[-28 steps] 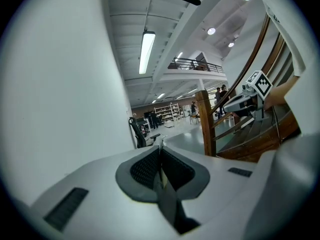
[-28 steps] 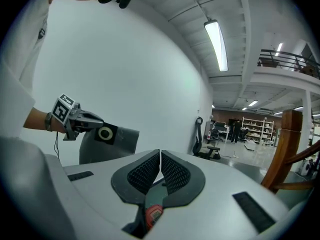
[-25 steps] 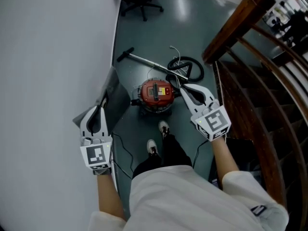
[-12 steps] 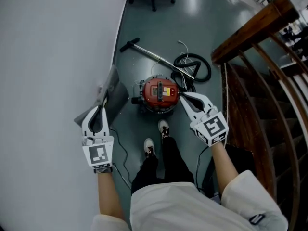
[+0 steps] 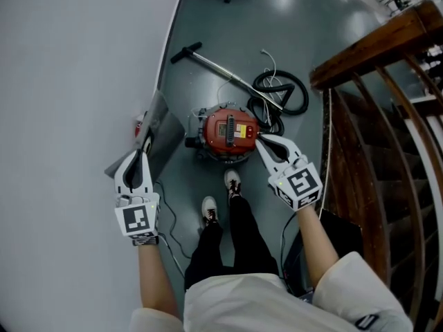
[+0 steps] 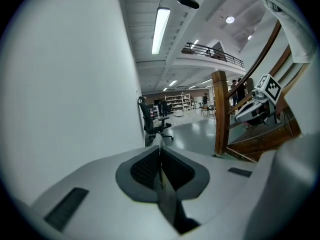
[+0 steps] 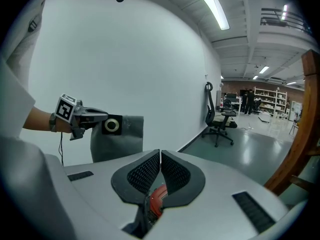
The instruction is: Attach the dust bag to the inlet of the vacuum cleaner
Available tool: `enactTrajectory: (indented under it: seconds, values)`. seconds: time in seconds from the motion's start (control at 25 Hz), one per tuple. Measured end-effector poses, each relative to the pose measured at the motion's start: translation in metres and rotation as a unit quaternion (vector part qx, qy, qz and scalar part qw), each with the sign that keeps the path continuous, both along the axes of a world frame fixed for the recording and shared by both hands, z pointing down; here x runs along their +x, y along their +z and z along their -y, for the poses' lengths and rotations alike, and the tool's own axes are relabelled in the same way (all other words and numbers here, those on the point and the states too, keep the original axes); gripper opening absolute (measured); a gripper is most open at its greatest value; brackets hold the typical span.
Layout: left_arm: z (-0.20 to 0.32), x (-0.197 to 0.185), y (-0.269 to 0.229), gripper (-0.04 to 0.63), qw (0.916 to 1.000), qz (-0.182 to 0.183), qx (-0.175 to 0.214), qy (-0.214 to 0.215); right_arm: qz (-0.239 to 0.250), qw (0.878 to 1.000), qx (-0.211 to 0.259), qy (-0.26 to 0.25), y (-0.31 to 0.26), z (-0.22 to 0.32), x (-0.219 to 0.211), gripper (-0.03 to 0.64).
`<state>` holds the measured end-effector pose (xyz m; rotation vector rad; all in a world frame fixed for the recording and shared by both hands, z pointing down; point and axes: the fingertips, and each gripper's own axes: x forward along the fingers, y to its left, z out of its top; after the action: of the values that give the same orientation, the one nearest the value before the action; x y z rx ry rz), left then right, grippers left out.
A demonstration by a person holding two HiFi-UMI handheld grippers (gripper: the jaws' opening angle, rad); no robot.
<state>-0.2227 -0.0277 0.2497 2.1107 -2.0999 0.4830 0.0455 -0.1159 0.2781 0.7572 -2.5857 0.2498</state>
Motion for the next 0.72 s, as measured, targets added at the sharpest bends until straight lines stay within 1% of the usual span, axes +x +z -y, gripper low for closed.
enactTrajectory:
  seconds: [0.16,0.36,0.48,0.56,0.64,0.72]
  values:
    - [0.014,-0.001,0.029,0.018,0.9999,-0.004,-0.009,-0.005,-0.003,1.0,-0.022,0.003,0.032,0.01,0.002,0.031]
    - [0.024,-0.002,0.075,0.018,0.9996,-0.008,-0.027,-0.003,-0.007,0.999,-0.033,-0.001,0.071,0.018,-0.001,0.031]
    - [0.026,-0.003,0.099,0.018,0.9991,-0.005,-0.041,-0.008,-0.013,0.999,-0.048,-0.016,0.091,0.018,-0.001,0.031]
    - [0.027,-0.004,0.113,0.018,0.9988,-0.003,-0.047,-0.01,-0.016,0.998,-0.059,-0.034,0.103,0.015,-0.002,0.031]
    - [0.028,-0.004,0.127,0.018,0.9985,-0.005,-0.053,-0.011,-0.02,0.996,-0.068,-0.055,0.116,0.011,-0.004,0.031]
    - [0.031,-0.006,0.141,0.018,0.9983,-0.007,-0.057,-0.013,-0.025,0.995,-0.072,-0.063,0.129,0.012,-0.006,0.031]
